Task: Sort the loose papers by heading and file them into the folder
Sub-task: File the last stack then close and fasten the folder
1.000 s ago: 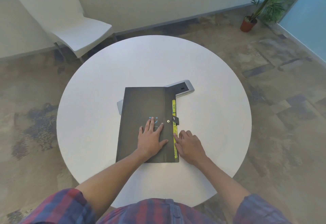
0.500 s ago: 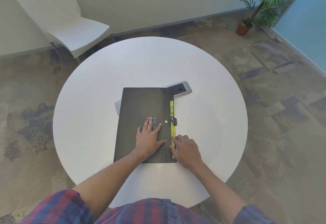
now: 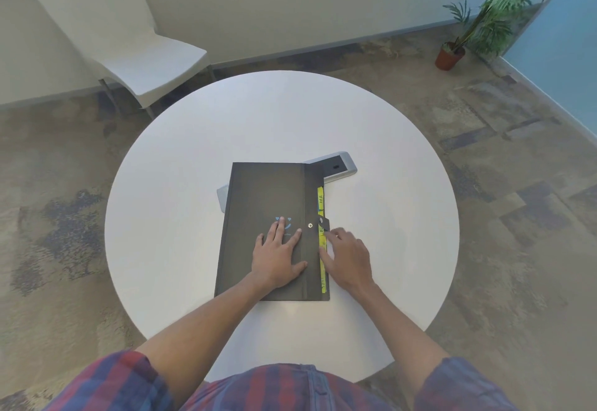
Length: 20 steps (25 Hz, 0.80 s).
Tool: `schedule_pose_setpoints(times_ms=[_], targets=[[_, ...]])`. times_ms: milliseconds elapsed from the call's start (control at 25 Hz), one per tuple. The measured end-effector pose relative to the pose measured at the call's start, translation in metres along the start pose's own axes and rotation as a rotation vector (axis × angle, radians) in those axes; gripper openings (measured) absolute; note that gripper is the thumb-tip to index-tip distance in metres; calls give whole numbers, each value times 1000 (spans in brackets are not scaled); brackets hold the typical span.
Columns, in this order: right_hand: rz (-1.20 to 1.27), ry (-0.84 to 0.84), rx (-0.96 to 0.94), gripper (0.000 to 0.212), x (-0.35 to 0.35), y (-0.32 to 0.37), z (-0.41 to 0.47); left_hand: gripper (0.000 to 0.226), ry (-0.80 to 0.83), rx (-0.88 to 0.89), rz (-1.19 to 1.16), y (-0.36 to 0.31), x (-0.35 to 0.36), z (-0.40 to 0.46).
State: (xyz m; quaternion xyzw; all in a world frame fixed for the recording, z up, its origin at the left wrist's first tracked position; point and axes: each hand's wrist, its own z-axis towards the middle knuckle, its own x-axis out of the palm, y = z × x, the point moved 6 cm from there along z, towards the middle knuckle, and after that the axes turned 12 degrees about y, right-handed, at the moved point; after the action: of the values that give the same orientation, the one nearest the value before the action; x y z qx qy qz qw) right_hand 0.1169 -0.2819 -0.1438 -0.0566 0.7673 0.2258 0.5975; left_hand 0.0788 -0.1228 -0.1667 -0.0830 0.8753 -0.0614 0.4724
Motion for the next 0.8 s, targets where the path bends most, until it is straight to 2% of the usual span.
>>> schedule_pose_setpoints(times_ms=[120,240,800], targets=[[112,-68,81,31,-12,3,17,80,-8,10,10,5,0,-1],[135,-32,67,27,-4,9,27,80,-24,22,24,5,-2,-1],[-123,24,28,39,23,28,25,79,-2,31,34,6,-1,1]])
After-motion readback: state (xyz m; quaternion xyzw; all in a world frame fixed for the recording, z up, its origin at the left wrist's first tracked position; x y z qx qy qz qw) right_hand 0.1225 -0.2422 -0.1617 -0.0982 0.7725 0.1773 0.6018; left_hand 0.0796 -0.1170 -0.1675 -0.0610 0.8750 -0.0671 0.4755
